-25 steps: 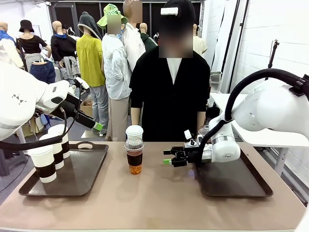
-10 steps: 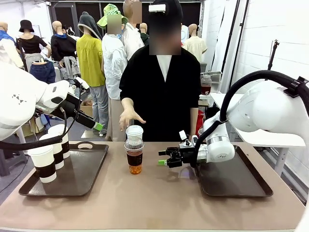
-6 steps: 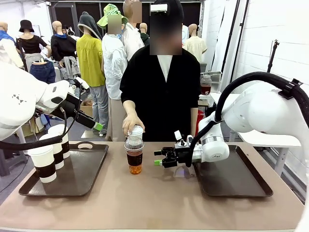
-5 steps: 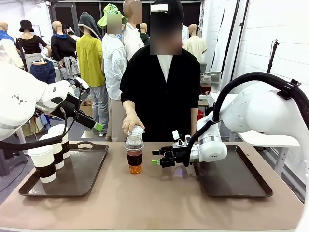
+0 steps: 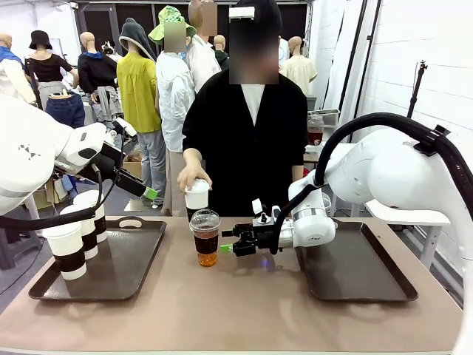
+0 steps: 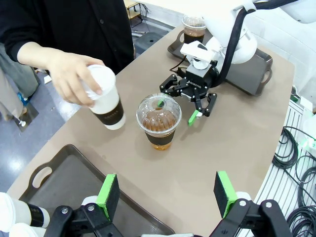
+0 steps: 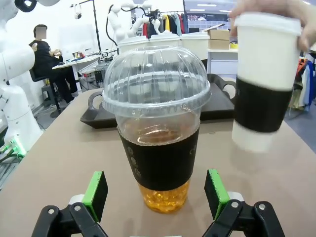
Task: Distribute the coffee onto the tray.
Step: Pick up another iced Americano from the middle of the table and place it on the right Handle tray.
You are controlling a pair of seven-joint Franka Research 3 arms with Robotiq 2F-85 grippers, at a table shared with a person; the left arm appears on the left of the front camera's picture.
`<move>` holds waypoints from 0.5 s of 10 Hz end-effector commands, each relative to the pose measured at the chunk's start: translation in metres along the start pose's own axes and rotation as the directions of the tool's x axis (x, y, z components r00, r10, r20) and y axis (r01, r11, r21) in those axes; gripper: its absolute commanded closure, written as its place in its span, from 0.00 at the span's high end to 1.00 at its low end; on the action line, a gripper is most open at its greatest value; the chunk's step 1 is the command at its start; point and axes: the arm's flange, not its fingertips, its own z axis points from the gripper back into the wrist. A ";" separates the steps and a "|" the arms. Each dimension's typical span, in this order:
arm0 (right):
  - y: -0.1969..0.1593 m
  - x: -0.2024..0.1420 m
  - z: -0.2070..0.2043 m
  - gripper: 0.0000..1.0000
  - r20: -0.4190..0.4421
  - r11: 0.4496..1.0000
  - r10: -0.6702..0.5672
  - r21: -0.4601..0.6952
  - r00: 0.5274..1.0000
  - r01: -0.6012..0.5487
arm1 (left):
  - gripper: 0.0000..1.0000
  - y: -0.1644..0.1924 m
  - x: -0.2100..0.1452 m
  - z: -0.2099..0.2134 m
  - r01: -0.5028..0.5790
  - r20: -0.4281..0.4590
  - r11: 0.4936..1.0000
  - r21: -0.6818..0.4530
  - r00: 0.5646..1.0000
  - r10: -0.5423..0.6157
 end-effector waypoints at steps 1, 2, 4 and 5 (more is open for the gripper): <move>-0.008 -0.001 -0.014 1.00 -0.009 1.000 0.004 -0.011 1.000 -0.004 | 1.00 0.001 -0.001 0.001 -0.004 -0.001 1.000 -0.007 1.000 0.004; -0.009 0.000 -0.018 1.00 -0.002 1.000 0.007 -0.009 1.000 -0.007 | 1.00 0.001 -0.001 0.001 -0.004 -0.001 1.000 -0.007 1.000 0.004; -0.010 0.002 -0.026 1.00 -0.007 1.000 0.011 0.005 1.000 -0.011 | 1.00 0.001 -0.001 0.001 -0.004 -0.001 1.000 -0.007 1.000 0.004; -0.010 0.003 -0.027 1.00 -0.008 1.000 0.014 0.006 1.000 -0.014 | 1.00 0.001 -0.001 0.001 -0.004 -0.001 1.000 -0.007 1.000 0.004</move>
